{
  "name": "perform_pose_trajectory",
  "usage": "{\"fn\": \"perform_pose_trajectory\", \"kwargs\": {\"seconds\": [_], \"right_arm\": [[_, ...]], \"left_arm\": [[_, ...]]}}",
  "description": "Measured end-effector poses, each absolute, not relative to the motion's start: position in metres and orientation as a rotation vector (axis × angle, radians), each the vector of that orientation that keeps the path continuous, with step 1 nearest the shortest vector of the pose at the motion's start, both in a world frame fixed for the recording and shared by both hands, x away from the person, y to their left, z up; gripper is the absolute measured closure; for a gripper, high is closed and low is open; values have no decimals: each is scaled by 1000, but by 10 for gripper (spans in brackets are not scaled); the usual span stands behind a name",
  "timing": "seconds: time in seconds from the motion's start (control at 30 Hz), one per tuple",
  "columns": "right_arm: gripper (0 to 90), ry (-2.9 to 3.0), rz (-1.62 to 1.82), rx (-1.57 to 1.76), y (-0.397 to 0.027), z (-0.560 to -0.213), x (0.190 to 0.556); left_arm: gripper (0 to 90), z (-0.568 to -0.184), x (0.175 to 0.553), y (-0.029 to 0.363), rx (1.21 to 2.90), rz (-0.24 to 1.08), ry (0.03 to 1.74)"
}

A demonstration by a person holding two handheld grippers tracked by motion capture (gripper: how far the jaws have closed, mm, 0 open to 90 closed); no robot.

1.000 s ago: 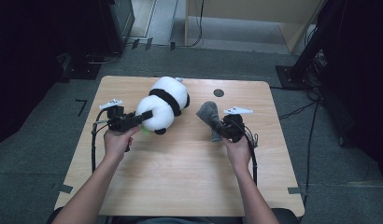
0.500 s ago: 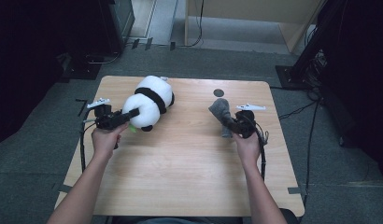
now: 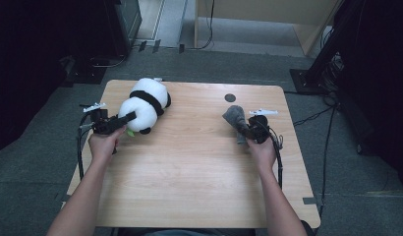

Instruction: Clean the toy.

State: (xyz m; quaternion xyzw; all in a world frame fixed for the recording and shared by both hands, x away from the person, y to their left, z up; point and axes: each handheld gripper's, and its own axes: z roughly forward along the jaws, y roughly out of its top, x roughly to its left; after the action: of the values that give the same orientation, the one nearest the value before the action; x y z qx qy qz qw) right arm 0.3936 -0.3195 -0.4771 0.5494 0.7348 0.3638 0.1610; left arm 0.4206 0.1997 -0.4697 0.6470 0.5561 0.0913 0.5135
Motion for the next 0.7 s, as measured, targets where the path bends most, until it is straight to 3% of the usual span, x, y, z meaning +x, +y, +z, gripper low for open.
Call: {"fn": "perform_pose_trajectory", "kwargs": {"seconds": [0.37, 0.53, 0.7], "right_arm": [[693, 2163, 985, 1531, -312, -504, 405], [648, 2167, 996, 1539, -312, -506, 406], [540, 2159, 1027, 1566, -314, -505, 407]], "left_arm": [[376, -478, 429, 205, 1612, 255, 1308], [267, -481, 431, 207, 1612, 261, 1285], [153, -479, 433, 205, 1650, 277, 1270]]}}
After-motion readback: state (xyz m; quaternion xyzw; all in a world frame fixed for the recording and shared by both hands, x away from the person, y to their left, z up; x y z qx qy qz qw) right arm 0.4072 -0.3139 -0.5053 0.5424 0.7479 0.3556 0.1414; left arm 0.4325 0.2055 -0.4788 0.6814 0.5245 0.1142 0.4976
